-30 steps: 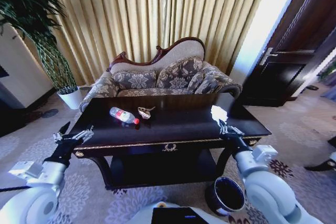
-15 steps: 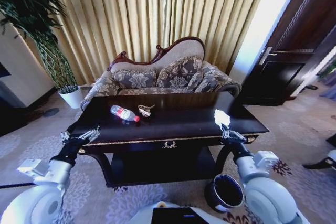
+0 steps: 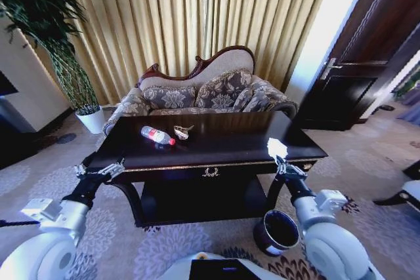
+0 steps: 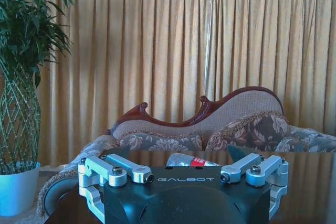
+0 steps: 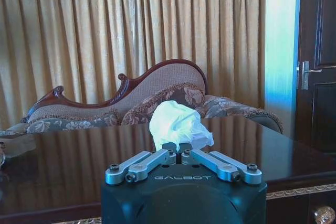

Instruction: Move to the front of the table and place the trash on the table into the trash bin.

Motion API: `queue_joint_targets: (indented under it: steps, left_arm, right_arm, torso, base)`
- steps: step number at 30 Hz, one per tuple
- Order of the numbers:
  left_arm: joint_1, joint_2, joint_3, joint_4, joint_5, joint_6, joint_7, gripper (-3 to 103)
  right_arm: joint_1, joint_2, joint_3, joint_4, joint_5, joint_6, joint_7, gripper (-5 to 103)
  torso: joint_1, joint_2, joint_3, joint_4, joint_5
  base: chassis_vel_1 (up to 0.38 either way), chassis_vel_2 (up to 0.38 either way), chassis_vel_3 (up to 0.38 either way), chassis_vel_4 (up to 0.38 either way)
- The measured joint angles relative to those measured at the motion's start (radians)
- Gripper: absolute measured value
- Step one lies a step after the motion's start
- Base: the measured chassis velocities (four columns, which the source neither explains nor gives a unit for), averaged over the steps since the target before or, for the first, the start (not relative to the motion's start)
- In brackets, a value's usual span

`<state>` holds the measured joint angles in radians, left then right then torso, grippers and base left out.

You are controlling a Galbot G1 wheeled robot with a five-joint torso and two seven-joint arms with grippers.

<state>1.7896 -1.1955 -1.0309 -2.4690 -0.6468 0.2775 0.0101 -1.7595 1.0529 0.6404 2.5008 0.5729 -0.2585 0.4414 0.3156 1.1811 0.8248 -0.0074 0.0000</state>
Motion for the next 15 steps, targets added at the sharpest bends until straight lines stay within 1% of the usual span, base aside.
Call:
queue_joint_targets:
  steps: [5, 10, 15]
  left_arm:
    - [0.003, -0.005, -0.004, -0.007, 0.0, 0.0, 0.0, 100]
    - [0.004, -0.013, -0.002, -0.011, 0.0, -0.004, 0.0, 100]
    - [0.004, -0.025, 0.001, -0.016, 0.0, -0.01, -0.003, 100]
  right_arm:
    - [-0.01, 0.007, -0.001, 0.0, -0.014, 0.01, -0.024, 0]
    - [-0.017, 0.011, -0.001, -0.001, -0.017, 0.011, -0.029, 0]
    - [-0.024, 0.018, -0.004, -0.001, -0.027, 0.014, -0.042, 0]
  torso:
    - [0.0, 0.0, 0.0, 0.0, 0.0001]
    - [0.0, 0.0, 0.0, 0.0, 0.0]
    - [0.0, 0.0, 0.0, -0.0001, 0.0]
  base:
    - [0.081, -0.079, -0.077, 0.082]
    - [0.082, -0.072, -0.07, 0.078]
    - [0.049, -0.056, -0.064, 0.031]
